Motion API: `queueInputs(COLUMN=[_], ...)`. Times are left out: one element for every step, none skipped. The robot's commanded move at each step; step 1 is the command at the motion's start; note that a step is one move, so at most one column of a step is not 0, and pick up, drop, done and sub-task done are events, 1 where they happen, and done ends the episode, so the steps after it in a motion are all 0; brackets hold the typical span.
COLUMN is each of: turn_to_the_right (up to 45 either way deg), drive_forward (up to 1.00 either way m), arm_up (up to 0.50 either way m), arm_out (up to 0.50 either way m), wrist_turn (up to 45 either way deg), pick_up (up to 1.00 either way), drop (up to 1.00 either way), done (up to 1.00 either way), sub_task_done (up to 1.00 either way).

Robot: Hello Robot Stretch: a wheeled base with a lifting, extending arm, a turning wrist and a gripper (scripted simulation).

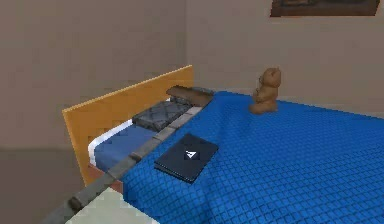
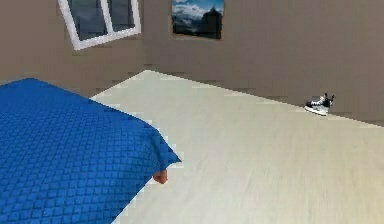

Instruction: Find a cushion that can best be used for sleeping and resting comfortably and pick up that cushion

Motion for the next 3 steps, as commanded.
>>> queueInputs(turn_to_the_right=[0.0,-45.0,-45.0], drive_forward=[0.35,0.0,0.0], arm_up=[0.0,0.0,0.0], arm_out=[0.0,0.0,0.0], wrist_turn=[0.0,0.0,0.0], pick_up=[0.0,0.0,0.0], drop=[0.0,0.0,0.0], done=[0.0,0.0,0.0], sub_task_done=[0.0,0.0,0.0])
